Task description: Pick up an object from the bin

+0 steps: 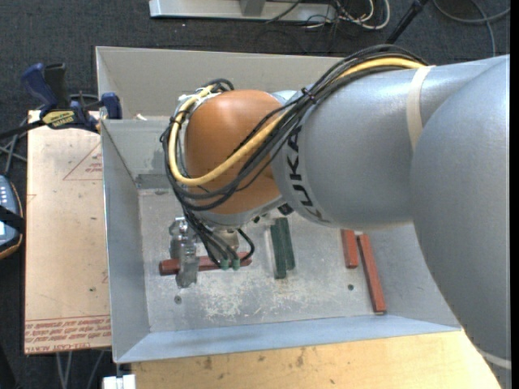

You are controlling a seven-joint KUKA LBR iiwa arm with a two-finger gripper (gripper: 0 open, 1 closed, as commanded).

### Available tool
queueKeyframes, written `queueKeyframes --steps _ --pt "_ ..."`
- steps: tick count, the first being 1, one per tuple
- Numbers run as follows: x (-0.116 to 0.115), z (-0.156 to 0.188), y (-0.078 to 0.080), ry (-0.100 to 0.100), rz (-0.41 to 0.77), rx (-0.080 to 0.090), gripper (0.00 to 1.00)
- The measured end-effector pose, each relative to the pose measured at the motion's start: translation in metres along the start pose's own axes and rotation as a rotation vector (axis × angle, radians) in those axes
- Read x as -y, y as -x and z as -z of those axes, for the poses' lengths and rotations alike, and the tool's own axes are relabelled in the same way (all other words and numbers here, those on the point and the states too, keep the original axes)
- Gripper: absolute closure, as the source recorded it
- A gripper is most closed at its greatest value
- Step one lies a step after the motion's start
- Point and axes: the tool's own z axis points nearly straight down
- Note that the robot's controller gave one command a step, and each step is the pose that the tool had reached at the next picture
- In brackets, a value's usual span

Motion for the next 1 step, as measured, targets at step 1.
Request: queueKeyframes --steps 1 --pt "0.0076 0.0502 -0.0204 -0.003 0.004 -0.008 1.00"
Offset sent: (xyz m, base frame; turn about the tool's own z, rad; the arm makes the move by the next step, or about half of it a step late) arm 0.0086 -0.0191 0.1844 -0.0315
